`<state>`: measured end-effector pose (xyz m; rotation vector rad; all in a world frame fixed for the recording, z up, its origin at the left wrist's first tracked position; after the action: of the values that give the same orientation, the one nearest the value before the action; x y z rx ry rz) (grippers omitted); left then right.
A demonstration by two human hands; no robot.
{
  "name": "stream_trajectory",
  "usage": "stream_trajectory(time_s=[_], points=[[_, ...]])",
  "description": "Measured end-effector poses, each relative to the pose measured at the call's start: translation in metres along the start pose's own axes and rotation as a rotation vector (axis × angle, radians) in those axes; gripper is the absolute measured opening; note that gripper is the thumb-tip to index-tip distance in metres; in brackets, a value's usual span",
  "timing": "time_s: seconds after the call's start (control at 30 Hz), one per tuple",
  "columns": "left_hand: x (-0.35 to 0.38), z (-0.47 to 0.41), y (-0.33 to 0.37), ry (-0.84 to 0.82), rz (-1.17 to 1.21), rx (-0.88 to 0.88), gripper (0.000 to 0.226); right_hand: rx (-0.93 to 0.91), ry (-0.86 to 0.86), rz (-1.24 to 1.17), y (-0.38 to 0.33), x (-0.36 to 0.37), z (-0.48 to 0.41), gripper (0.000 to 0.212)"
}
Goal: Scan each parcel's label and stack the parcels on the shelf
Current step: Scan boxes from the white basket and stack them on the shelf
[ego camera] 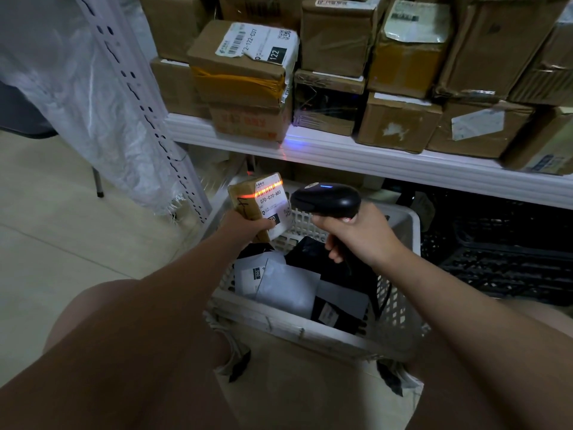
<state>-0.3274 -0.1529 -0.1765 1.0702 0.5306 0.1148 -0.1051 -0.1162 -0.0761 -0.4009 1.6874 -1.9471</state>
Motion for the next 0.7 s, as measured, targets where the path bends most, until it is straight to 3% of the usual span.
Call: stream_trajectory(time_s=[0.23, 0.37, 0.47, 0.63, 0.7], points=[[0.024, 0.048, 0.046, -0.2, -0.076, 0.182, 0.02, -0.025, -0.024, -0.056, -0.003, -0.002, 0.007, 0.004], [0.026, 0.085, 0.085, -0.201, 0.018, 0.283, 0.036, -0.153, 0.132, -0.194, -0.031, -0.031, 0.025, 0.008], [0.023, 0.119, 0.138, -0.2, 0.06, 0.423, 0.066, -0.277, 0.207, -0.303, -0.068, -0.056, 0.049, 0.023], [0.017, 0.152, 0.245, -0.062, 0.019, 0.664, 0.055, -0.435, 0.228, -0.368, -0.141, -0.088, 0.075, 0.04], [0.016, 0.153, 0.284, 0.01, -0.11, 0.741, 0.074, -0.498, 0.244, -0.352, -0.173, -0.102, 0.075, 0.032]])
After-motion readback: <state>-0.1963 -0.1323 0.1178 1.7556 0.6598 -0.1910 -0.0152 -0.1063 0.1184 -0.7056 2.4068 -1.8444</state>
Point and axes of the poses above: each hand's wrist, its own z-axis away from the middle knuckle, its own x-axis out of the palm, y = z × x, the point moved 8 cm from there along -z, towards the middle knuckle, and after that the axes turned 6 degrees about -z, right-handed, at the moved point
